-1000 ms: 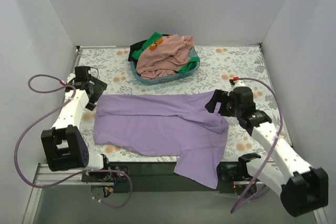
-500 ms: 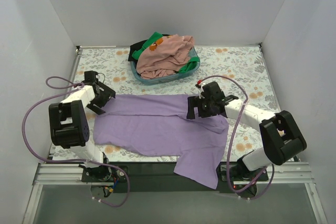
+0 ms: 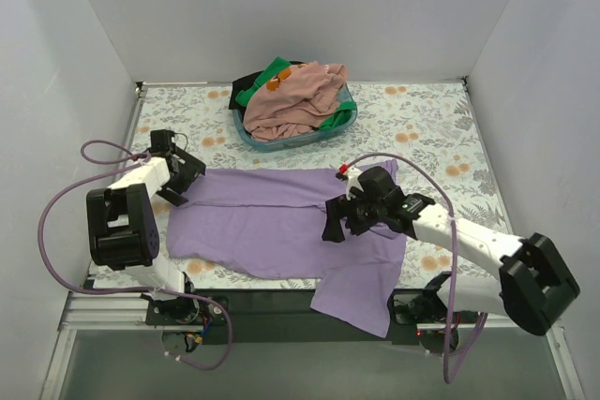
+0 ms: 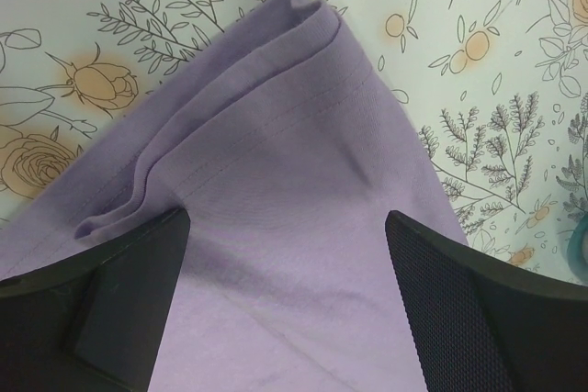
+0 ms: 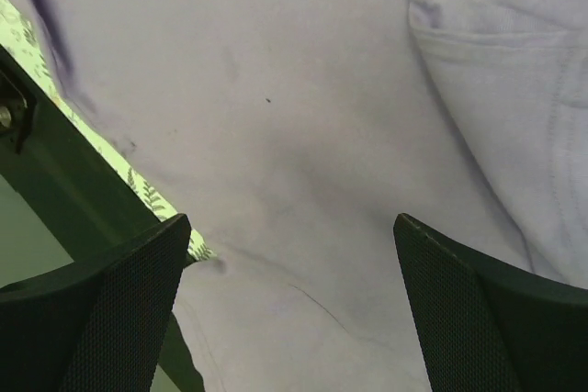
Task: Fold and stack the t-shirts
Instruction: Fold the tshirt
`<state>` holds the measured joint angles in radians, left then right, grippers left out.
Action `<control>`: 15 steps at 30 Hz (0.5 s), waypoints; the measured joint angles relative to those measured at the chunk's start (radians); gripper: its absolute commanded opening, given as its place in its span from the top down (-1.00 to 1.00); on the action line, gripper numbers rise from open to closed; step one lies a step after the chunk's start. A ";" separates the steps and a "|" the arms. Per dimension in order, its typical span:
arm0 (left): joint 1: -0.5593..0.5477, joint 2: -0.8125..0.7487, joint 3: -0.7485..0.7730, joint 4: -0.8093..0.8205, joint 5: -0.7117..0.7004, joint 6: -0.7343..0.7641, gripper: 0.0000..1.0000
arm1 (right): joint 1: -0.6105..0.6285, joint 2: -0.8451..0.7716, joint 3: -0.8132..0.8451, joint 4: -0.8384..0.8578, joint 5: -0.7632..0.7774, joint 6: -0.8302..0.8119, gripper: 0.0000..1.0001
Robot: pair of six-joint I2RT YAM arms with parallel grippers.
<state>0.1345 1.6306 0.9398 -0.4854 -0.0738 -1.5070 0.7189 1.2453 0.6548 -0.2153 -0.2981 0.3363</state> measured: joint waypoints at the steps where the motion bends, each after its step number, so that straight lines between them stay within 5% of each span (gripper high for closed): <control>1: 0.000 -0.002 -0.002 0.001 -0.001 0.000 -0.78 | 0.001 -0.035 -0.006 -0.004 0.008 0.000 -0.97; 8: 0.000 -0.014 -0.014 0.005 -0.018 0.000 -0.78 | -0.098 -0.065 0.019 -0.014 0.126 0.014 -0.94; 15: 0.000 -0.033 -0.033 0.003 -0.040 0.000 -0.78 | -0.215 0.215 0.156 -0.018 0.191 0.034 -0.44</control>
<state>0.1345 1.5978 0.9070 -0.4820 -0.1139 -1.5074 0.5037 1.4605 0.8108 -0.2329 -0.1070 0.3702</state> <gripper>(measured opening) 0.886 0.797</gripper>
